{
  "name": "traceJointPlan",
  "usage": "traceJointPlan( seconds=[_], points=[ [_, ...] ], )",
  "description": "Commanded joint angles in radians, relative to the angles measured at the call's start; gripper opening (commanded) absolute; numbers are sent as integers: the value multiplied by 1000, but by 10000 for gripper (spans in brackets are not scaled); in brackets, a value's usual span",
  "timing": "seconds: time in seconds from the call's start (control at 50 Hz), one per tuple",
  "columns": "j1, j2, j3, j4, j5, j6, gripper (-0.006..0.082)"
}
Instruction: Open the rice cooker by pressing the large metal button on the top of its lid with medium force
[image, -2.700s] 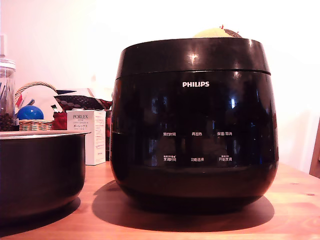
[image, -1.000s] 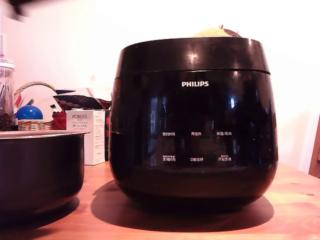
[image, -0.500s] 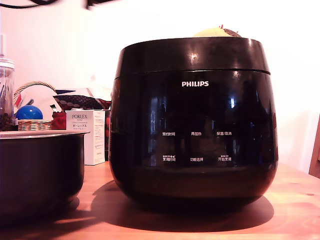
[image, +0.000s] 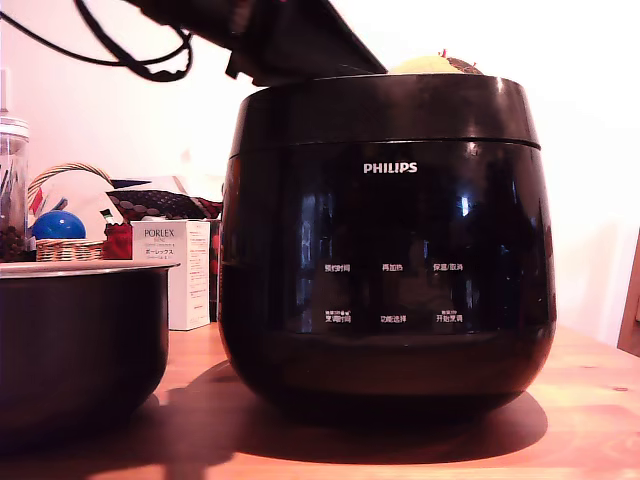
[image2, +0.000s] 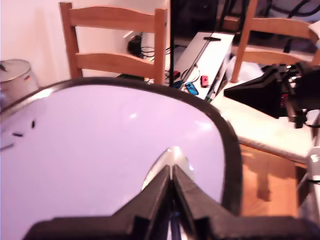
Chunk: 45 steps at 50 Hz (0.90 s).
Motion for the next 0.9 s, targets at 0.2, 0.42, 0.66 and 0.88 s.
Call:
traceJointPlan(
  seconds=[0.2, 0.42, 0.66, 0.88],
  points=[
    [-13, 50, -7, -116, -40, 68, -22],
    [-18, 50, -7, -193, -104, 113, -22],
    [-18, 58, -7, -258, -117, 143, -22],
    [-24, 105, -7, -273, -121, 149, -22]
  ],
)
